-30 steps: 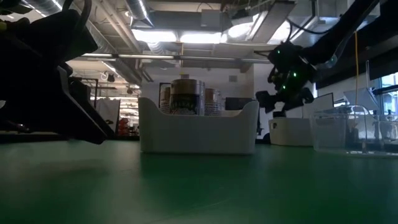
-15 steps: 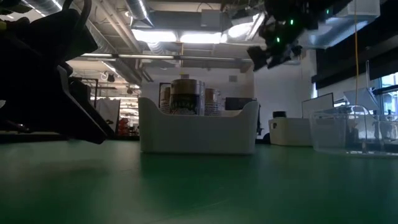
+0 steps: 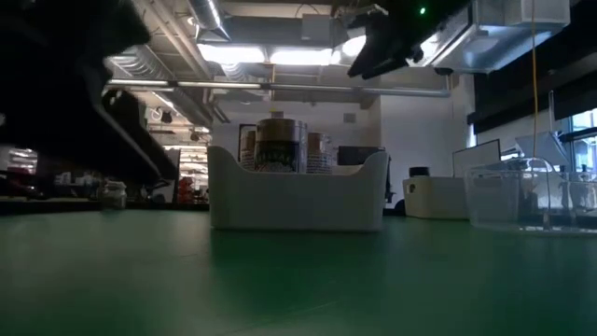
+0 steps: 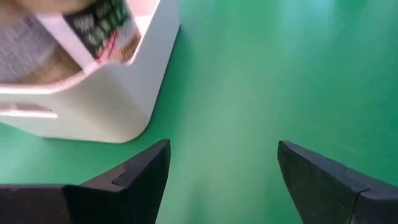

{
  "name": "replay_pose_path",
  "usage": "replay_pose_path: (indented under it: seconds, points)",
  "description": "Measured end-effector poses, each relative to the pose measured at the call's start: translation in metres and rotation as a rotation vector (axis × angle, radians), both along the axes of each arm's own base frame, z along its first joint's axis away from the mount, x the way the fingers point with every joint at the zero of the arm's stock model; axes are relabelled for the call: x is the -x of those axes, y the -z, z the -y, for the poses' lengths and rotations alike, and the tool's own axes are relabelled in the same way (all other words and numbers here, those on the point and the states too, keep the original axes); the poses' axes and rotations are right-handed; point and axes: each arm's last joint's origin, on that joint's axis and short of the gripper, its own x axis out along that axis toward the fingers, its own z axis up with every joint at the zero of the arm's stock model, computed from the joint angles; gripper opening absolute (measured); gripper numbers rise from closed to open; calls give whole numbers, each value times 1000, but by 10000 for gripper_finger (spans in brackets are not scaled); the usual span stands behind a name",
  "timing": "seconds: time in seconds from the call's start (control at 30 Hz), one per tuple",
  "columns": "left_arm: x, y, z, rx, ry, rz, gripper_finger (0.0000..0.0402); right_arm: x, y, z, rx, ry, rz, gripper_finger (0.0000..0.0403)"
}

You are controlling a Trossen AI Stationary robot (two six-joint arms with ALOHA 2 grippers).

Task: Sort spices by type
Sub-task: Put the middle brown seasoning bottle into the bottom transparent bin

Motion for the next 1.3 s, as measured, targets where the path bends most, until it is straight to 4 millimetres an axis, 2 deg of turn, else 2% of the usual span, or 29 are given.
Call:
replay_pose_path:
  seconds: [0.1,0.3,0.43,0.63,0.8,1.03,1.3]
  points:
    - [0,-21,1,-3,25,-43,280,-1,3,-22,-1,-79,-14,294]
    - [9,-66,-5,-2,6,-162,280,3,23,-57,-25,-187,-60,294]
    - [16,-90,-15,12,-39,-314,280,8,40,-71,-73,-205,-76,294]
    - [25,-111,-41,23,-176,-612,280,14,63,-80,-106,-171,-34,294]
    - [34,-111,-65,66,-266,-873,280,16,73,-81,-104,-167,-4,294]
    - [40,-102,-93,123,-317,-1112,280,17,75,-81,-103,-167,-11,294]
    - [49,-74,-114,153,-247,-1317,280,17,75,-81,-104,-167,-10,294]
